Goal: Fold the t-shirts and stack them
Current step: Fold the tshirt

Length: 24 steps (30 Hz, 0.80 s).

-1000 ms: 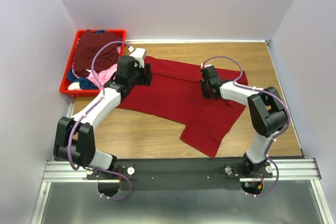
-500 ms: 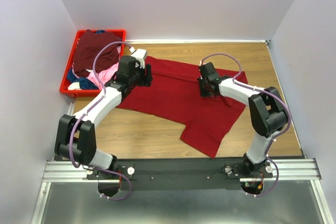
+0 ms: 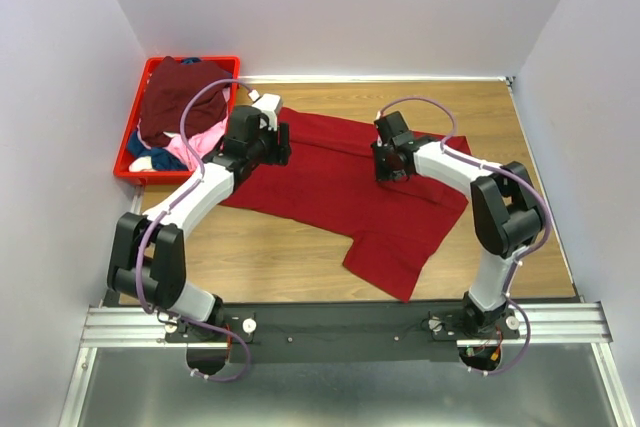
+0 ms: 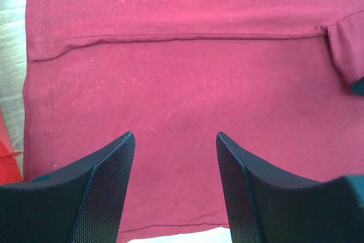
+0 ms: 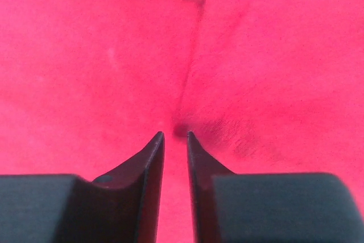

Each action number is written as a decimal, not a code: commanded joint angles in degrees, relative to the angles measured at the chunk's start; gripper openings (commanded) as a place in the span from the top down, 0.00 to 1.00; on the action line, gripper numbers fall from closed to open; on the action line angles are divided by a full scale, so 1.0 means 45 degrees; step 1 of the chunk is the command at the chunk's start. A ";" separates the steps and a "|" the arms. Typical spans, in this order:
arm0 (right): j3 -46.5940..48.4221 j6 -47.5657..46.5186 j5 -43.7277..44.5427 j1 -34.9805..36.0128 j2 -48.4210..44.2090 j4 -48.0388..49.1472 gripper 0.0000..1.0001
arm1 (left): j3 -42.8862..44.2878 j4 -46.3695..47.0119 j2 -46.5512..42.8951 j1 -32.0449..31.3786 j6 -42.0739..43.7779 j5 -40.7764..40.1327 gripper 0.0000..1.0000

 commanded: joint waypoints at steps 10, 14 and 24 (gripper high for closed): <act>-0.0039 0.1007 -0.0238 -0.3452 -0.1585 0.0166 0.53 | 0.4217 -0.1341 0.3658 0.0175 -0.0156 -0.0614 0.32; -0.0741 0.2042 -0.3181 -0.6028 -0.1587 0.1514 0.52 | 0.6972 -0.2084 0.5791 0.0468 -0.0078 -0.1142 0.32; -0.1602 0.3528 -0.4987 -0.8572 -0.0318 0.4075 0.53 | 1.0217 -0.4232 0.9427 0.1132 0.0411 -0.2159 0.33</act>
